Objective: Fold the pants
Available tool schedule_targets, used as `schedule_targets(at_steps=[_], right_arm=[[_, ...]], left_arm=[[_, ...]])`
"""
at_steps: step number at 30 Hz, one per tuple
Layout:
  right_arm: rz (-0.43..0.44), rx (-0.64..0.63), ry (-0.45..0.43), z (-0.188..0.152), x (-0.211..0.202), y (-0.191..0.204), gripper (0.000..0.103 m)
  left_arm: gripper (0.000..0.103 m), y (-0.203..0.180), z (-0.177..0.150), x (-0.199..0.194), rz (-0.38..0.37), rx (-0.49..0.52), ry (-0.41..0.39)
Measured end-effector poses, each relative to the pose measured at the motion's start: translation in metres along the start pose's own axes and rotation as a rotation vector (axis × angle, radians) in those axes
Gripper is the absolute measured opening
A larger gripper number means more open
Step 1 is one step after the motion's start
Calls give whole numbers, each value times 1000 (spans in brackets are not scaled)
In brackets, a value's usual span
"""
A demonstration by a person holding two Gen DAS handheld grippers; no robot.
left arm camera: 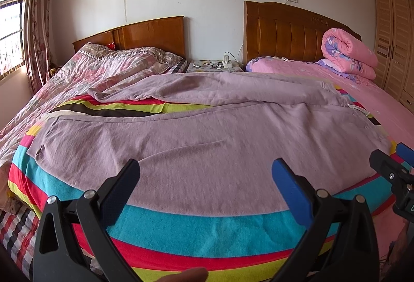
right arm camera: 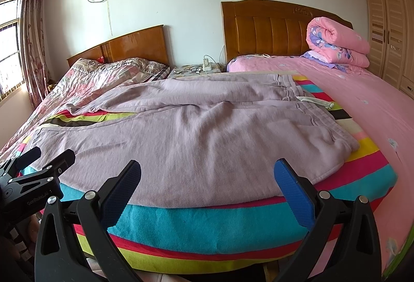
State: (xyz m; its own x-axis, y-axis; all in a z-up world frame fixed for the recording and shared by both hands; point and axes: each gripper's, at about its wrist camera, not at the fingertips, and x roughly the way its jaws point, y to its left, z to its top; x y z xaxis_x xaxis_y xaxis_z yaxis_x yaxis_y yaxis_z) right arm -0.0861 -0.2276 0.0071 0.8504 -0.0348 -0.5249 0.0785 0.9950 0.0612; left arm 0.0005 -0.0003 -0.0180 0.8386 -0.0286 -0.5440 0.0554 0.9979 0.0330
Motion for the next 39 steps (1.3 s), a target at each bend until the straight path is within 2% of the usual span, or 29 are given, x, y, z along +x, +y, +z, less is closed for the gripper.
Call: schedule_targets(at_steps=[3, 6, 9, 11, 13, 15, 18, 21, 25, 28, 30, 32, 34, 35, 37, 38, 39], right_arm=[[19, -56, 59, 14, 19, -6, 99], [13, -142, 103, 37, 48, -16, 99], [5, -209, 104, 77, 85, -33, 99], [7, -237, 112, 107, 118, -45, 99], [57, -253, 147, 140, 161, -58, 99], [106, -260, 188, 175, 209, -69, 99], [175, -283, 258, 213, 284, -77, 99], [239, -342, 347, 237, 354, -75, 99], [362, -429, 417, 251, 421, -65, 99], [450, -487, 480, 252, 456, -53, 96], [502, -521, 517, 246, 473, -46, 82], [554, -530, 554, 243, 486, -40, 80], [602, -539, 540, 243, 485, -38, 68], [631, -539, 541, 243, 481, -36, 47], [618, -578, 496, 237, 462, -33, 32], [587, -607, 458, 235, 448, -31, 20], [545, -634, 413, 234, 431, -30, 16]], left_arm=[[102, -3, 11, 13, -27, 80, 41], [102, -7, 30, 36, 10, 179, 82], [102, 5, 60, 59, 51, 172, 66], [102, 19, 83, 87, 26, 123, 132], [102, 31, 103, 123, -75, 69, 258], [102, 45, 119, 153, -172, -16, 341], [102, 61, 139, 185, -262, -145, 344], [102, 80, 154, 213, -286, -299, 294], [102, 99, 168, 262, -353, -520, 368], [102, 101, 172, 289, -409, -577, 415], [102, 99, 172, 301, -415, -589, 417], [102, 96, 171, 311, -413, -588, 422], [102, 92, 170, 317, -428, -585, 437], [102, 90, 170, 319, -432, -583, 440], [102, 86, 171, 322, -432, -571, 437], [102, 85, 172, 321, -430, -565, 433], [102, 85, 173, 322, -430, -561, 427]])
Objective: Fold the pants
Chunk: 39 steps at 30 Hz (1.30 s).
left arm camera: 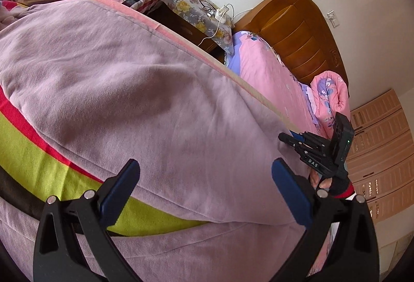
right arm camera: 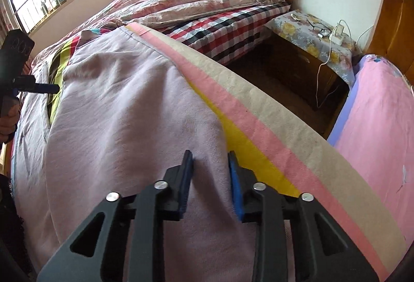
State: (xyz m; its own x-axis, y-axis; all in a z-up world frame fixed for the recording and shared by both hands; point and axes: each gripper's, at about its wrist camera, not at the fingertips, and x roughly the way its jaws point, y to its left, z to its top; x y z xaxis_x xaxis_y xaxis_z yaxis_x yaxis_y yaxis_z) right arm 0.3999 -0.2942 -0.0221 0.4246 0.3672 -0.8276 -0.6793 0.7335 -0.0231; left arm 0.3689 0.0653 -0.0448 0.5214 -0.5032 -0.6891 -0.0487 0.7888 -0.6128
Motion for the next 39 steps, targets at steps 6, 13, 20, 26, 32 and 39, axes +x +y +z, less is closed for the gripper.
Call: schedule_targets(at_steps=[6, 13, 20, 26, 32, 39], right_arm=[[-247, -149, -229, -42, -118, 133, 13], [-242, 141, -207, -162, -147, 243, 23], [-218, 736, -326, -248, -183, 226, 50], [-181, 1189, -349, -294, -185, 163, 50], [-217, 1343, -419, -298, -176, 123, 50], [-262, 1416, -370, -304, -176, 129, 30]], left_arm=[[102, 3, -9, -34, -38, -34, -69], [102, 27, -82, -80, -25, 1, -93], [102, 58, -116, -89, 52, 21, -57], [102, 59, -121, -103, 22, 36, -81], [102, 43, -116, -95, 19, 105, -45], [102, 48, -94, -84, -14, 40, -25]])
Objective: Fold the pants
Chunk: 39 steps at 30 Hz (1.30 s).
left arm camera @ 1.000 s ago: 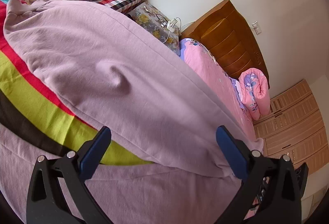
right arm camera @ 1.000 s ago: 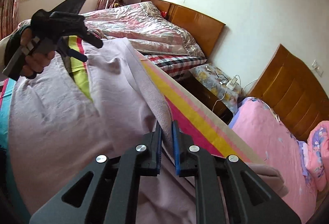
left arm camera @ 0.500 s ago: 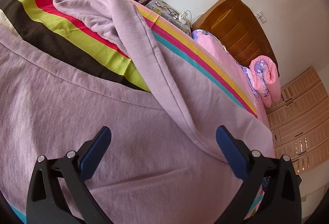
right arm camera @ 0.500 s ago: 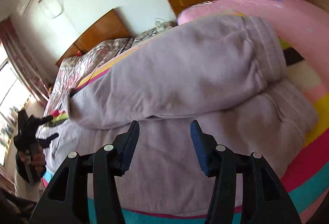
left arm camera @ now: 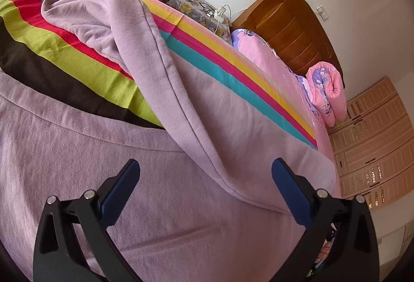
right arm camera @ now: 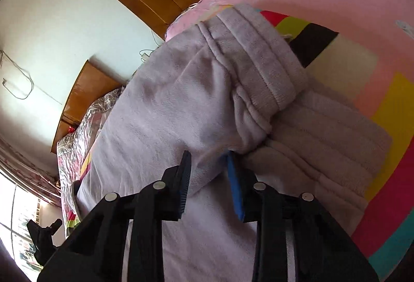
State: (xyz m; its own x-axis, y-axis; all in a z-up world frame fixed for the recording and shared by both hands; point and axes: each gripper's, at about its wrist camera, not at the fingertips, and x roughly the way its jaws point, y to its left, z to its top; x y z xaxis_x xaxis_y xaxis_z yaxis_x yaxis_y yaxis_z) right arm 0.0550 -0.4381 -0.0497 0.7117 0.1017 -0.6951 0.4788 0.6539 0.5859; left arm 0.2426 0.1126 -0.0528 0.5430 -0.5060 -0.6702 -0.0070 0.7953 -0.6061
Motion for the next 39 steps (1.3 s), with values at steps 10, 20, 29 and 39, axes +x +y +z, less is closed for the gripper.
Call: schedule_targets(at_steps=[10, 20, 29, 39], right_arm=[[-4, -35, -12, 0, 6, 9, 55], [65, -157, -69, 35, -20, 18, 10], [203, -377, -236, 104, -101, 92, 0], [81, -61, -113, -14, -105, -112, 11]], left_arm=[[79, -10, 39, 60, 204, -9, 128], [10, -32, 61, 27, 209, 209, 77], [10, -85, 78, -95, -30, 255, -145], [16, 14, -110, -50, 63, 280, 25]])
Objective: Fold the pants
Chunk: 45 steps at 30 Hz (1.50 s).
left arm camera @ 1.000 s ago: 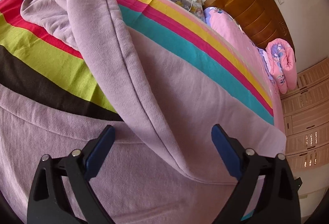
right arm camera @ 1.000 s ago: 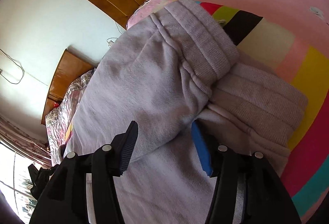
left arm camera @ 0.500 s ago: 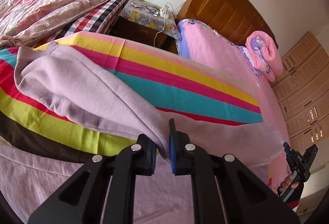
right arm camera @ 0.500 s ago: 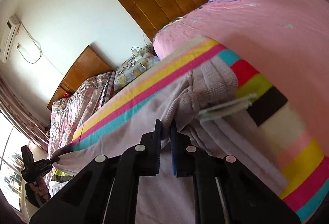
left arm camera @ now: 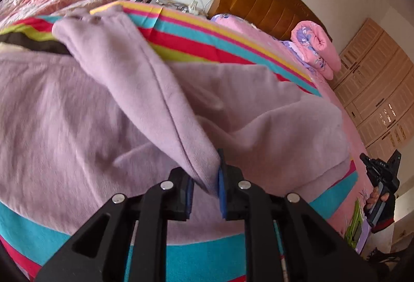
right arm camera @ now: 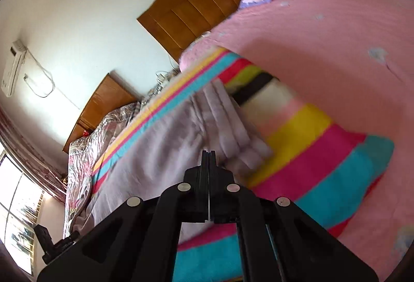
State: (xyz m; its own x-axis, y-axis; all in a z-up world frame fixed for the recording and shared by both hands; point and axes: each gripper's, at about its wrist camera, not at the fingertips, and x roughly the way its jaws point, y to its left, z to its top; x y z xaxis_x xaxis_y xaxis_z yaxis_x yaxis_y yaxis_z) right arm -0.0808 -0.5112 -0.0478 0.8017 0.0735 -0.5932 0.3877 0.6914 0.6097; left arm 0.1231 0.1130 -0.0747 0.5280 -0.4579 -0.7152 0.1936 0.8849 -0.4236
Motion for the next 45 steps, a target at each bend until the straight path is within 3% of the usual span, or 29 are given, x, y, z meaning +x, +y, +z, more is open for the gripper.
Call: schedule_targets(at_steps=[2, 4, 6, 7, 10, 12, 16, 20, 22, 24, 26, 29, 32, 33, 34, 35, 37, 39, 40, 43, 44, 45], right_arm=[[5, -1, 9, -10, 0, -6, 12], [-2, -33, -5, -12, -3, 1, 22], [25, -62, -25, -9, -4, 11, 79], [39, -76, -39, -8, -4, 17, 83], [37, -146, -20, -6, 9, 40, 74], [51, -160, 24, -5, 26, 49, 62], [-33, -140, 138, -12, 62, 52, 56], [-35, -166, 135, -3, 71, 61, 54], [-44, -170, 129, 1, 76, 61, 47], [-48, -148, 115, 4, 78, 55, 27], [-30, -133, 98, 4, 75, 48, 22], [-34, -144, 81, 0, 72, 47, 20], [-34, -142, 76, 3, 71, 50, 20], [-31, -146, 74, 5, 70, 53, 19], [-24, -151, 75, 9, 70, 57, 18], [-13, -158, 75, 15, 70, 64, 16], [19, -195, 66, 35, 68, 83, 13], [52, -226, 40, 62, 67, 107, 11], [72, -240, 7, 75, 62, 119, 11], [148, -245, -99, 102, 37, 143, 11], [167, -252, -119, 103, 29, 145, 11], [173, -260, -130, 100, 22, 143, 11]], left_arm=[[21, 12, -3, 5, -35, -63, -12], [51, 19, 2, 0, -73, -119, -38], [62, 19, 5, -5, -80, -138, -66], [63, 19, 7, -7, -77, -138, -68], [63, 17, 7, -9, -74, -144, -77], [63, 18, 8, -8, -81, -158, -77], [64, 18, 4, -9, -82, -155, -75], [68, 21, 6, -12, -82, -160, -83], [68, 26, 7, -15, -85, -176, -92], [70, 30, 9, -19, -90, -196, -100], [72, 34, 13, -21, -90, -214, -93], [72, 29, 24, -18, -67, -199, -64], [72, 15, 40, -5, 28, -146, -6], [65, 11, 47, 2, 96, -122, 29], [28, 8, 54, 11, 166, -91, 72], [16, 5, 63, 18, 197, -58, 98], [11, 1, 90, 22, 134, -24, 95], [10, -5, 129, 10, 29, -20, 9], [10, -10, 149, -6, -9, -11, -85], [9, -19, 173, -85, -167, 46, -536], [9, -21, 169, -105, -180, 82, -628], [9, -18, 161, -115, -181, 103, -665]])
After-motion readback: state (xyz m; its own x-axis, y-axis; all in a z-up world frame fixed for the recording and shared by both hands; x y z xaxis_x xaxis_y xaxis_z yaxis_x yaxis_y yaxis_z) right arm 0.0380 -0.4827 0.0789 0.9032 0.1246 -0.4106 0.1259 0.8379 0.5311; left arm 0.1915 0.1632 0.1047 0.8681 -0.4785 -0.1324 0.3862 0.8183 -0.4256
